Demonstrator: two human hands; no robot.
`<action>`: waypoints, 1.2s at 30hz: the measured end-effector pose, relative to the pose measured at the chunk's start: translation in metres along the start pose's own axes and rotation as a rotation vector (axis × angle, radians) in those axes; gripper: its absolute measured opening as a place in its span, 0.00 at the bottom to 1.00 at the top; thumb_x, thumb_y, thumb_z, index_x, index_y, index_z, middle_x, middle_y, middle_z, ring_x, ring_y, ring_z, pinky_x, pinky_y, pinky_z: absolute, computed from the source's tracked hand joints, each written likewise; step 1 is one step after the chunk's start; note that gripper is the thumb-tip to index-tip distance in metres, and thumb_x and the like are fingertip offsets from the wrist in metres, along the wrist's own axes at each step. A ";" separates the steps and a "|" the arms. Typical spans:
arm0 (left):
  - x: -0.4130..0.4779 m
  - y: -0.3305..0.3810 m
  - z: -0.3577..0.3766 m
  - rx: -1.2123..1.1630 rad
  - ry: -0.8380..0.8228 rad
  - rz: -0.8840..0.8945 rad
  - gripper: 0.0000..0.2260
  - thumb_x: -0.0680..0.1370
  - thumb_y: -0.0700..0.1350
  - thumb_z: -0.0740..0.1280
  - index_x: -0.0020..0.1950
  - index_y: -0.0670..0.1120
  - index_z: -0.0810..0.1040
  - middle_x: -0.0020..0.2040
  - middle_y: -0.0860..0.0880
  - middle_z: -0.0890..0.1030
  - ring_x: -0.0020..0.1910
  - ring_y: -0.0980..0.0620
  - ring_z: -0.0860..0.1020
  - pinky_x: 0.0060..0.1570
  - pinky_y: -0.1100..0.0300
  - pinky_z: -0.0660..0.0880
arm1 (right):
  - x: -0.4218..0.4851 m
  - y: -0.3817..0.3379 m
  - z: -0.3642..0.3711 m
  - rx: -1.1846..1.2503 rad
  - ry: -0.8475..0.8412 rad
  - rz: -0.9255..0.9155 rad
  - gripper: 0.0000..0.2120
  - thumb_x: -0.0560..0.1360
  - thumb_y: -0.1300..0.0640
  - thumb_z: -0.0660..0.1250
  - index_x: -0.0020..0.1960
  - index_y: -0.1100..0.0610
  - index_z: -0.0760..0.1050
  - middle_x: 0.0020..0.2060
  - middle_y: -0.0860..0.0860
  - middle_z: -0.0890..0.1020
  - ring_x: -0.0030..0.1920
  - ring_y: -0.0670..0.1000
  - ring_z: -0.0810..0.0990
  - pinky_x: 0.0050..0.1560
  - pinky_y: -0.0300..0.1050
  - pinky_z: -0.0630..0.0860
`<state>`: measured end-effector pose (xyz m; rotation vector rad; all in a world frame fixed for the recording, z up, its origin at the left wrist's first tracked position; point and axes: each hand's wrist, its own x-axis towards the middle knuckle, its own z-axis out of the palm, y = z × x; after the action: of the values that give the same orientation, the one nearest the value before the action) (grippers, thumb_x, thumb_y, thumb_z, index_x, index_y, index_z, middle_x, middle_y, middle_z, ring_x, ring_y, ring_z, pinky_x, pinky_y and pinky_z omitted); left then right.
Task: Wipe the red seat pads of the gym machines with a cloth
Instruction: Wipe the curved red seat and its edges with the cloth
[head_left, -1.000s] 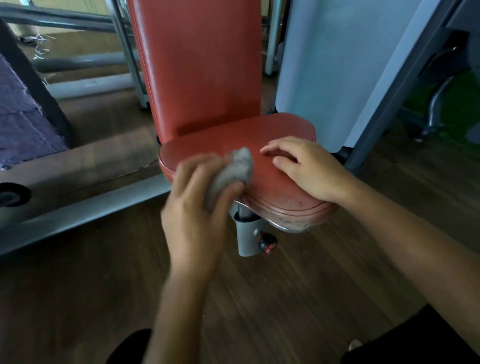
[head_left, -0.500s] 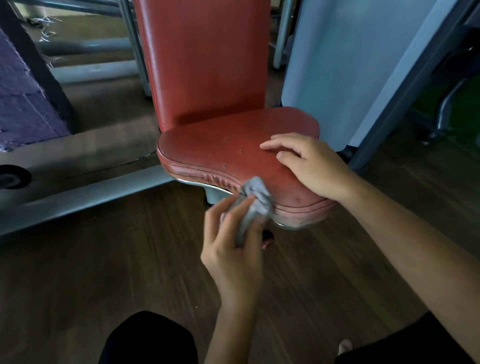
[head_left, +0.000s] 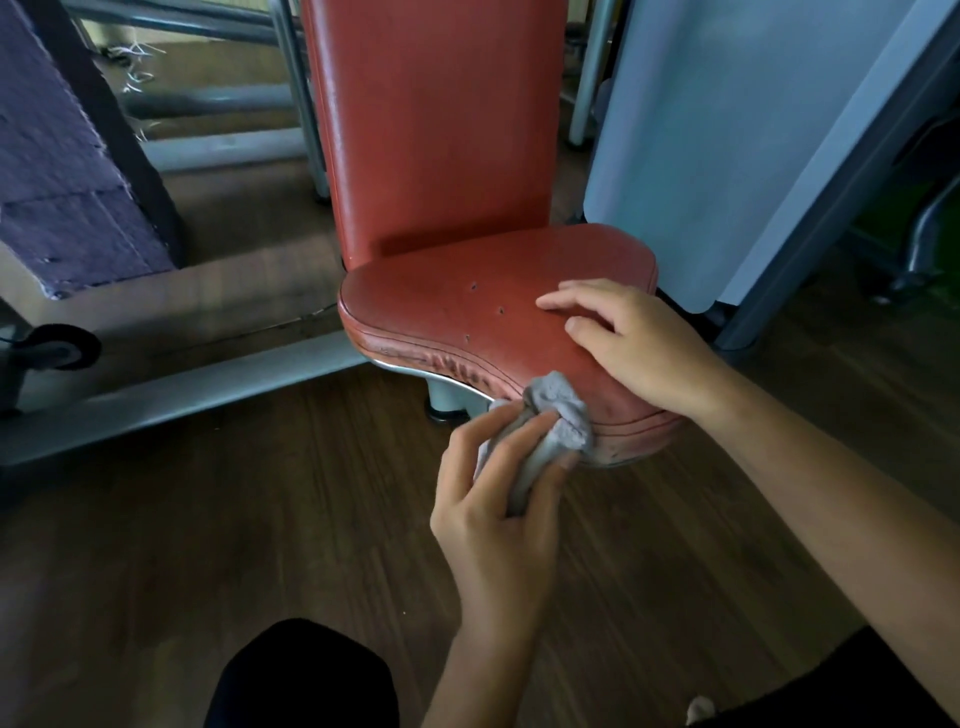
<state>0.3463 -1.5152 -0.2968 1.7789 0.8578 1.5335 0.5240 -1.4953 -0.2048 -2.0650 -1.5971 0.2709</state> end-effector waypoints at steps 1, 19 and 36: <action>0.000 -0.002 0.000 0.006 -0.013 0.016 0.11 0.76 0.46 0.75 0.58 0.47 0.85 0.58 0.49 0.80 0.61 0.54 0.79 0.56 0.56 0.78 | 0.000 0.000 0.000 -0.007 -0.003 -0.003 0.17 0.83 0.57 0.60 0.69 0.46 0.77 0.70 0.41 0.74 0.72 0.43 0.69 0.69 0.39 0.62; 0.022 -0.026 -0.003 0.081 0.070 -0.050 0.13 0.74 0.44 0.77 0.58 0.48 0.84 0.54 0.49 0.79 0.57 0.61 0.78 0.54 0.63 0.77 | -0.006 -0.012 0.003 -0.106 -0.015 -0.001 0.19 0.80 0.52 0.57 0.69 0.44 0.76 0.72 0.46 0.73 0.72 0.50 0.69 0.72 0.60 0.66; 0.048 -0.036 -0.012 0.292 0.011 -0.098 0.12 0.78 0.56 0.68 0.59 0.55 0.80 0.59 0.56 0.74 0.52 0.65 0.74 0.44 0.62 0.75 | -0.001 -0.019 0.000 -0.163 -0.039 0.032 0.19 0.78 0.47 0.54 0.65 0.41 0.75 0.67 0.43 0.75 0.68 0.52 0.72 0.67 0.64 0.68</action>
<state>0.3375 -1.4550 -0.2965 1.8995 1.2076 1.4132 0.5076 -1.4932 -0.1956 -2.2225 -1.6590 0.1986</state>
